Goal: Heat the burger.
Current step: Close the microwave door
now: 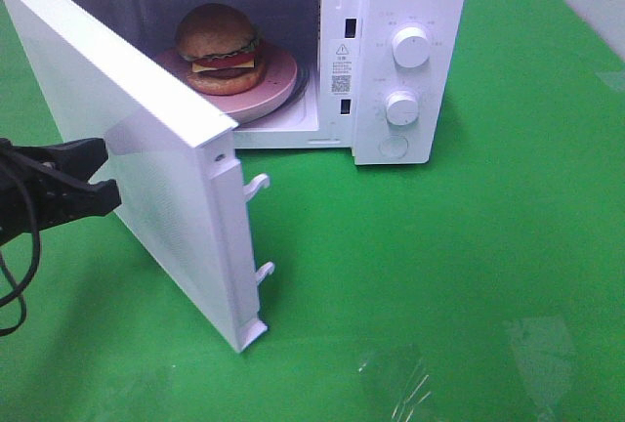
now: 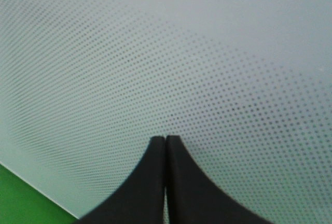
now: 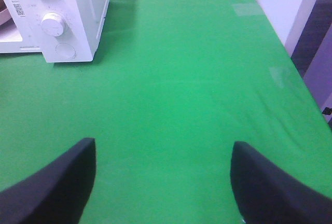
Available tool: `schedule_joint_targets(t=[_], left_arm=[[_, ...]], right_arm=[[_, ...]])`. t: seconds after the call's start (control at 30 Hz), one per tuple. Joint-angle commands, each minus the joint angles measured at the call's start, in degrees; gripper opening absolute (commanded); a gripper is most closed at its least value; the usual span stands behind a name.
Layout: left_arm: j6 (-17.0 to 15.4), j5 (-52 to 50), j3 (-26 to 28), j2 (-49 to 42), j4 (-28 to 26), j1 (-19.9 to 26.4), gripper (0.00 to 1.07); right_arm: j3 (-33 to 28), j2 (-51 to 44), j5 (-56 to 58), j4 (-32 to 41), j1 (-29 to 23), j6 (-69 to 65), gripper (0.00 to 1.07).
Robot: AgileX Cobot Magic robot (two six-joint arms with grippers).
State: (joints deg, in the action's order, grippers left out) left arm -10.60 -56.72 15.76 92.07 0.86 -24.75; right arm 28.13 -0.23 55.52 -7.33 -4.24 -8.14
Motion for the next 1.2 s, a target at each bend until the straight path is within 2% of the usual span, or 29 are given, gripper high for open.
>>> schedule_joint_targets(t=[0.03, 0.1, 0.27, 0.4, 0.5, 0.57, 0.67, 0.7, 0.87, 0.97, 1.03, 1.2], left_arm=[[0.11, -1.09, 1.89, 0.92, -1.72, -1.95, 0.0], [0.11, 0.11, 5.44, 3.32, -2.98, -4.58, 0.0], [0.11, 1.95, 8.14, 4.87, -4.41, -6.02, 0.0], [0.11, 3.9, 13.29, 7.22, -5.67, -8.42, 0.0], [0.23, 4.3, 14.38, 7.45, -5.67, -8.65, 0.0], [0.4, 7.62, 18.56, 8.71, -5.67, -8.71, 0.0], [0.63, 9.22, 20.91, 9.4, -5.73, -8.71, 0.0], [0.8, 11.06, 23.38, 10.2, -5.67, -8.71, 0.0], [0.8, 15.01, 28.42, 12.38, -6.02, -8.71, 0.0], [0.92, 15.41, 29.39, 12.83, -6.13, -8.71, 0.0], [0.86, 16.79, 32.95, 15.01, -6.19, -8.71, 0.0], [0.8, 16.96, 36.84, 17.53, -6.53, -9.05, 0.0]], right_arm=[[-0.06, -1.43, -0.4, 0.17, 0.29, -0.69, 0.71], [-0.06, -1.43, -0.4, 0.17, 0.29, -0.69, 0.71], [-0.06, -1.43, -0.4, 0.17, 0.29, -0.69, 0.71], [-0.06, -1.43, -0.4, 0.17, 0.29, -0.69, 0.71], [-0.06, -1.43, -0.4, 0.17, 0.29, -0.69, 0.71], [-0.06, -1.43, -0.4, 0.17, 0.29, -0.69, 0.71], [-0.06, -1.43, -0.4, 0.17, 0.29, -0.69, 0.71], [-0.06, -1.43, -0.4, 0.17, 0.29, -0.69, 0.71], [-0.06, -1.43, -0.4, 0.17, 0.29, -0.69, 0.71], [-0.06, -1.43, -0.4, 0.17, 0.29, -0.69, 0.71], [-0.06, -1.43, -0.4, 0.17, 0.29, -0.69, 0.71], [-0.06, -1.43, -0.4, 0.17, 0.29, -0.69, 0.71]])
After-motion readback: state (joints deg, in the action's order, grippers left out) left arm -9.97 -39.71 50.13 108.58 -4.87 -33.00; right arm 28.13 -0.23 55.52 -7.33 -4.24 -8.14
